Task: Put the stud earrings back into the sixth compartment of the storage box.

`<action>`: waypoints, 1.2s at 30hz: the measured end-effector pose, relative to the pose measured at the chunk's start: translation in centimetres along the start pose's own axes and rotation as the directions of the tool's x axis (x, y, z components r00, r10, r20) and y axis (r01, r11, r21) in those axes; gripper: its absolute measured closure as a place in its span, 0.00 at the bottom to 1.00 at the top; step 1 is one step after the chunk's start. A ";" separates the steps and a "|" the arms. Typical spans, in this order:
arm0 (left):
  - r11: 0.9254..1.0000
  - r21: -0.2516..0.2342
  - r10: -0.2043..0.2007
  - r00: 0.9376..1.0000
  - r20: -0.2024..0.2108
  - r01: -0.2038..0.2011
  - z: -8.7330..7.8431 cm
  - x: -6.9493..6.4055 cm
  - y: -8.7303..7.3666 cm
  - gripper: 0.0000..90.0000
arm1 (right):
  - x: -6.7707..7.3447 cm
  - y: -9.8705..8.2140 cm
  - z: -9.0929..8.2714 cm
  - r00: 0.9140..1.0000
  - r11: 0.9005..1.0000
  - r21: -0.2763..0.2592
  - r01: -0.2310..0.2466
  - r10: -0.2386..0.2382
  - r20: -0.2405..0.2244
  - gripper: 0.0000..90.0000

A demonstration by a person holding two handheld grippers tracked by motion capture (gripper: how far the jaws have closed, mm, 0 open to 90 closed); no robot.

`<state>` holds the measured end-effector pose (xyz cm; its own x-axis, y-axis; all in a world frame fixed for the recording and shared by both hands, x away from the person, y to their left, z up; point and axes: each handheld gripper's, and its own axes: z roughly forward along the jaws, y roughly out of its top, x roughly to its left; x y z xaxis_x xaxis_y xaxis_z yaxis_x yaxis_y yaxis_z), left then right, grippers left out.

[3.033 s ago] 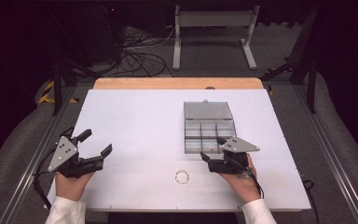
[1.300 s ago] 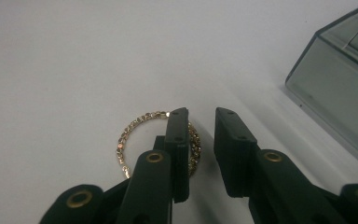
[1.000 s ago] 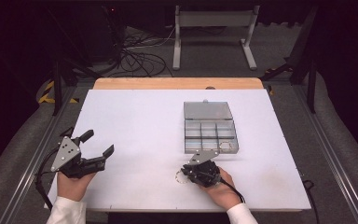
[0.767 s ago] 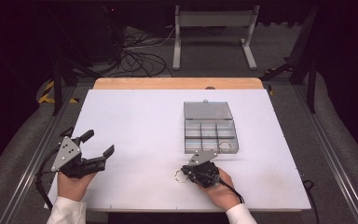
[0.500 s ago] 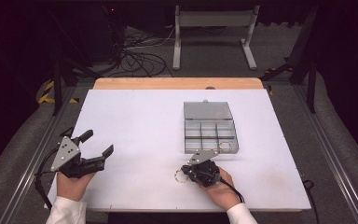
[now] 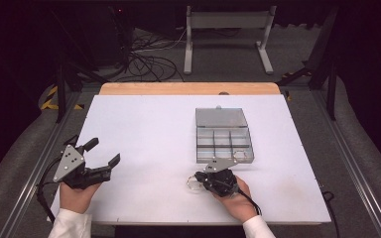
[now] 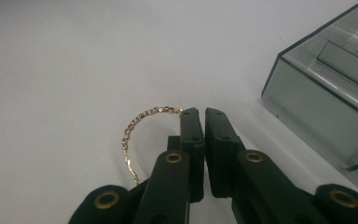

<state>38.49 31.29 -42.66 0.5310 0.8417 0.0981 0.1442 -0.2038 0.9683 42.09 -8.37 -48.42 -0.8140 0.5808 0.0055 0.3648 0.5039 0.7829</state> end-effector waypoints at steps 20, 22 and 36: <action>1.000 0.006 -0.002 1.000 0.005 0.002 0.1 0.0 -0.1 0.13 | -1.5 0.3 -1.7 0.998 0.996 -0.079 -0.038 0.041 0.045 0.97; 1.000 0.005 0.000 1.000 0.004 0.000 0.1 0.0 -0.1 0.13 | -1.7 0.4 -1.9 0.998 0.995 -0.087 -0.041 0.046 0.052 0.97; 1.000 0.008 0.002 1.000 0.007 -0.002 0.1 -0.1 -0.1 0.13 | -3.7 0.4 -3.5 0.988 0.988 -0.135 -0.076 0.093 0.121 0.97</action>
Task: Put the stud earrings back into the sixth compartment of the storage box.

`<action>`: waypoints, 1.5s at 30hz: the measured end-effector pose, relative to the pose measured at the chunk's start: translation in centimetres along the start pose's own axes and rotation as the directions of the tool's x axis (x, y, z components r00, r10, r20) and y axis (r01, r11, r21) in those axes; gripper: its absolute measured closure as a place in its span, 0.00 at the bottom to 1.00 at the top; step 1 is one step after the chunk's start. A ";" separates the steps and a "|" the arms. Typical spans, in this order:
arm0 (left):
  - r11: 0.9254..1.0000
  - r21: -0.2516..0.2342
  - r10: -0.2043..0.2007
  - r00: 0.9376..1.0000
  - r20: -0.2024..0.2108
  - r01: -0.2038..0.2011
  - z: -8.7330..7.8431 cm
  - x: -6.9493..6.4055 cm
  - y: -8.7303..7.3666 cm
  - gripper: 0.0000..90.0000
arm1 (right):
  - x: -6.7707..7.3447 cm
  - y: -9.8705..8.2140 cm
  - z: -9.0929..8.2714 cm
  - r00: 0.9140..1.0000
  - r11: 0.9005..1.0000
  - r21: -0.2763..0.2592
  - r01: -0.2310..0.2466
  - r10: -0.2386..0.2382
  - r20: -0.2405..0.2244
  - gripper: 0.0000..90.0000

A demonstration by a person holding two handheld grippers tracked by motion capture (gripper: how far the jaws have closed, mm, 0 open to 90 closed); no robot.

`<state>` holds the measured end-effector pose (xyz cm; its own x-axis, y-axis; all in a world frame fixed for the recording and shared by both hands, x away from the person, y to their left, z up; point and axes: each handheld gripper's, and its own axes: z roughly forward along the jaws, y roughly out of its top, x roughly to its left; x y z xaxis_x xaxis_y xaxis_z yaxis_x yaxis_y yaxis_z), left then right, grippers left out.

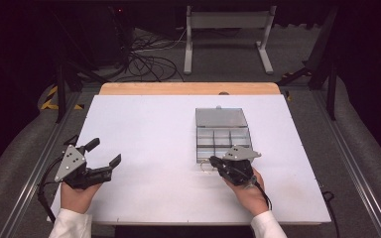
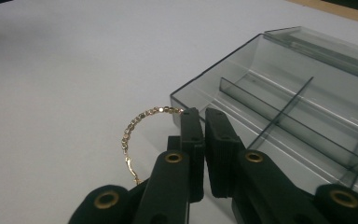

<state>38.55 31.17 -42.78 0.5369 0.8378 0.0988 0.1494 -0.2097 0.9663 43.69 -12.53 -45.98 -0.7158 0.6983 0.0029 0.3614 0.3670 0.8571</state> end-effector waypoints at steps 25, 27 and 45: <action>1.000 0.007 0.002 1.000 0.000 -0.002 0.1 -0.1 -0.1 0.13 | -4.6 -0.5 -1.7 0.985 0.999 -0.013 -0.052 0.053 0.163 0.97; 1.000 0.006 0.002 1.000 0.001 -0.002 0.1 -0.1 -0.1 0.13 | -4.9 -0.6 -1.7 0.983 0.998 -0.011 -0.054 0.055 0.177 0.97; 1.000 0.010 0.003 1.000 0.002 -0.003 0.2 -0.2 -0.1 0.13 | -7.5 -1.5 -2.4 0.955 0.996 0.000 -0.090 0.087 0.283 0.97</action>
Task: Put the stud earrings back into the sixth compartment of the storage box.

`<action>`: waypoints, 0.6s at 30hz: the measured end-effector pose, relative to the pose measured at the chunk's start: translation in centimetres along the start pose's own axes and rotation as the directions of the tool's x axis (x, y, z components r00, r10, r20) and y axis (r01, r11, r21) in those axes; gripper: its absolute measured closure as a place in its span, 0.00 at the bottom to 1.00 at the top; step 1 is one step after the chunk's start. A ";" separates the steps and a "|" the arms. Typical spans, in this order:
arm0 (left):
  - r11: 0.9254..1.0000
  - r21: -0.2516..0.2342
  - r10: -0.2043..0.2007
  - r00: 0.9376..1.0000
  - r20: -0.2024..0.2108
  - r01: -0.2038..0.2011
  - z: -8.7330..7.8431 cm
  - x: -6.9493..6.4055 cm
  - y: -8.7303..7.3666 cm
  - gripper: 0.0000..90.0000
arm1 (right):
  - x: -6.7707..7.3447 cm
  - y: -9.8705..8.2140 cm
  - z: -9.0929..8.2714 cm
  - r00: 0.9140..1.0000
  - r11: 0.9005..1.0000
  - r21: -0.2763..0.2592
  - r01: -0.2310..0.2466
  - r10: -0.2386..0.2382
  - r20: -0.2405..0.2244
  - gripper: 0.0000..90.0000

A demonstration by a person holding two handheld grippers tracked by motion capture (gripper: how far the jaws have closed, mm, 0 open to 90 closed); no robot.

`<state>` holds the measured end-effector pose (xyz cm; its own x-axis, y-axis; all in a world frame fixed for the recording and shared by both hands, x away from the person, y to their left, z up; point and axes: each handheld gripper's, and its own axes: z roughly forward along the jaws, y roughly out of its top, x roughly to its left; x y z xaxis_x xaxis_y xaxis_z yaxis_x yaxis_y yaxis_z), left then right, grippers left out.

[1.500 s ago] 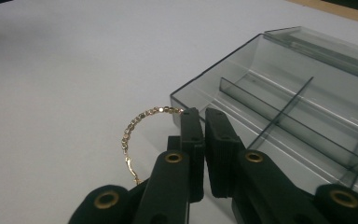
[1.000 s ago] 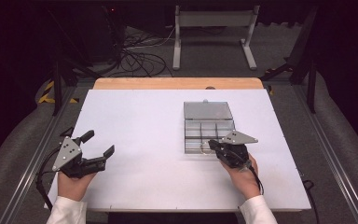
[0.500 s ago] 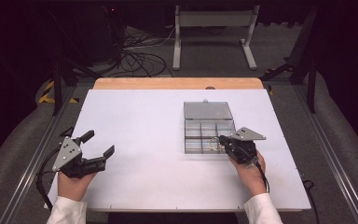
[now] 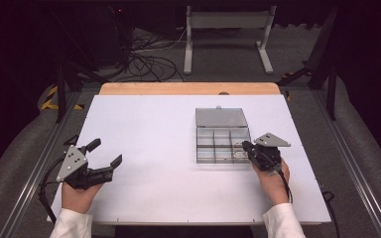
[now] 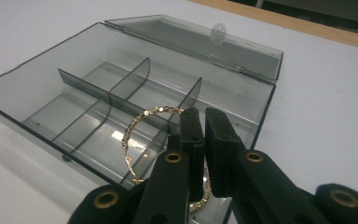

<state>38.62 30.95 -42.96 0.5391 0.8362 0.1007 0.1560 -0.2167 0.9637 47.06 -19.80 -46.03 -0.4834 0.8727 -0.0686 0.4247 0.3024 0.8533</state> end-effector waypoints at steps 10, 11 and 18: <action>1.000 0.001 0.000 1.000 0.005 0.000 0.1 0.0 0.0 0.13 | -0.2 -0.3 0.5 0.999 0.999 0.037 0.027 -0.028 0.022 0.97; 1.000 0.001 0.001 1.000 0.005 -0.001 0.1 0.0 0.0 0.13 | -0.2 -0.3 0.5 0.999 0.999 0.041 0.032 -0.033 0.025 0.97; 1.000 -0.001 0.000 1.000 0.005 0.000 0.0 0.0 0.0 0.13 | 0.2 -0.4 0.9 0.997 0.995 0.066 0.070 -0.073 0.041 0.97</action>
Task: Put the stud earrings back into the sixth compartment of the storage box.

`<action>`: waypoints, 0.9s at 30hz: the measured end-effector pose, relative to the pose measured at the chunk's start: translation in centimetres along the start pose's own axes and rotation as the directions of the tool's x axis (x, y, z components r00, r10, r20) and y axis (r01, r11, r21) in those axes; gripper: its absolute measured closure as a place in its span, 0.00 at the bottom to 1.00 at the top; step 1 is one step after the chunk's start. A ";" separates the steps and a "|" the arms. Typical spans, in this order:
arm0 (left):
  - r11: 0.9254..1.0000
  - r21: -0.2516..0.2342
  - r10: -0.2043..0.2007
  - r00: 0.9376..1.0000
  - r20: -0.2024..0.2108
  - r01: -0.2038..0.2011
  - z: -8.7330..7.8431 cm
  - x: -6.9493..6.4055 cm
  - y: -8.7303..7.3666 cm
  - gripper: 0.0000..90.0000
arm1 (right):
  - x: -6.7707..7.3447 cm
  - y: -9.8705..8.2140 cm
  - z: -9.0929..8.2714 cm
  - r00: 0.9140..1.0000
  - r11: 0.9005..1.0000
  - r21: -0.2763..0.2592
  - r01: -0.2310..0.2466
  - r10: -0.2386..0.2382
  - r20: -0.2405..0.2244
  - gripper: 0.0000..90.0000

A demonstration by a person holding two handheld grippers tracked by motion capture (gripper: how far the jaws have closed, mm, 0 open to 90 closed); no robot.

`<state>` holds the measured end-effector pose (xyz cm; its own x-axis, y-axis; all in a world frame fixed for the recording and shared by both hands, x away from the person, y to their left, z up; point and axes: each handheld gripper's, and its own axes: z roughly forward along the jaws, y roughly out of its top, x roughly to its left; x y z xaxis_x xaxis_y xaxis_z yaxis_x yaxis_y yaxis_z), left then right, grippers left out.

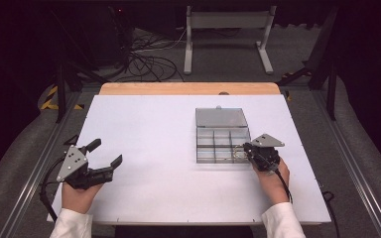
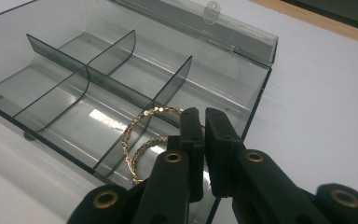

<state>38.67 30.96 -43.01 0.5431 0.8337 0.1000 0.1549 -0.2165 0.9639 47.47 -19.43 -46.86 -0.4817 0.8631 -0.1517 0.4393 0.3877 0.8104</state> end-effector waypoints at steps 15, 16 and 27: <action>1.000 0.005 -0.002 1.000 0.002 0.002 0.0 -0.1 0.0 0.13 | 0.6 0.0 0.4 0.998 0.998 0.028 0.057 -0.057 0.021 0.96; 1.000 0.005 -0.002 1.000 0.003 0.002 0.0 0.0 0.0 0.14 | 0.6 0.0 0.4 0.998 0.998 0.029 0.061 -0.061 0.018 0.96; 1.000 0.007 0.001 1.000 0.002 -0.001 0.1 -0.1 0.0 0.13 | 0.5 0.1 0.3 1.000 1.000 -0.007 0.027 -0.027 -0.001 0.82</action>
<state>38.70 30.88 -43.07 0.5447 0.8326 0.1002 0.1602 -0.2205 0.9621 47.52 -18.90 -47.02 -0.4942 0.8519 -0.1733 0.4209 0.4089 0.8097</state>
